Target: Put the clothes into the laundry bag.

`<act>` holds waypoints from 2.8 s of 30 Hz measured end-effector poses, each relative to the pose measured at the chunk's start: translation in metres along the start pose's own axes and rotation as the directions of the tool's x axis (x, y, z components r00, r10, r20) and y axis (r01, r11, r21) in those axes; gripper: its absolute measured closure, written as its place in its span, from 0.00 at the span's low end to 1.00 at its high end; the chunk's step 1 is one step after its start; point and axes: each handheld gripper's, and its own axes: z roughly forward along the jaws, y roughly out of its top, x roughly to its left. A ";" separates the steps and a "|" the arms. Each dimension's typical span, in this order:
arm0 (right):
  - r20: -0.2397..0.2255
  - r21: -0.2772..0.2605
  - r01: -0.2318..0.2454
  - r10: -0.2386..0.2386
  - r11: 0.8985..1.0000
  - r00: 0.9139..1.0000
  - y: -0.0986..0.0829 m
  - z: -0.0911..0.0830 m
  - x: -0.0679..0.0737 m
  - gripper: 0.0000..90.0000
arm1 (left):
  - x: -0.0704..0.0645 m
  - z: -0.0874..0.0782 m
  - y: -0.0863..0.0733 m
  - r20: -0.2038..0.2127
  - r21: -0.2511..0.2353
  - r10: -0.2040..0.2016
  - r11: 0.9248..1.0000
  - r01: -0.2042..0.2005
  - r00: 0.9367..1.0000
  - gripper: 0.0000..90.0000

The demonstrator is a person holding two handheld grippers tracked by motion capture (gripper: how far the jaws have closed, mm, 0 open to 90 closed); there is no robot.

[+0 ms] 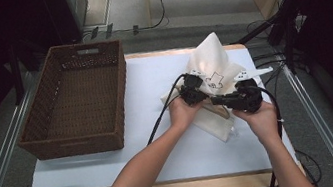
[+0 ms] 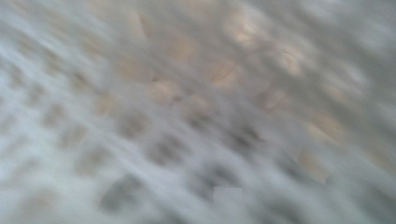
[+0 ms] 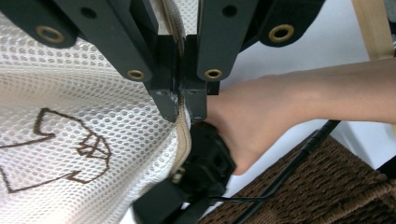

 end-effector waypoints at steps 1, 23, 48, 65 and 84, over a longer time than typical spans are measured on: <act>-0.002 -0.002 -0.002 0.002 1.000 1.000 0.000 0.000 -0.001 0.98 | -0.001 -0.003 -0.001 0.001 0.008 0.023 1.000 -0.023 1.000 1.00; -0.010 0.013 -0.008 0.008 1.000 1.000 0.002 0.005 -0.001 0.98 | 0.009 0.004 -0.022 0.014 0.052 0.091 0.994 -0.092 0.996 1.00; -0.034 0.039 0.009 -0.008 0.999 0.999 0.001 0.007 0.002 0.99 | 0.012 0.016 -0.006 -0.085 0.029 -0.050 0.998 0.053 0.995 1.00; 0.031 0.008 -0.004 0.003 1.000 0.999 0.001 0.006 -0.003 0.98 | 0.009 -0.001 -0.017 0.042 0.008 -0.004 1.000 0.003 0.999 0.93; 0.044 0.005 -0.015 0.015 1.000 0.999 0.000 0.003 -0.004 0.98 | -0.005 -0.052 -0.026 0.094 0.003 0.046 0.999 -0.047 0.994 0.92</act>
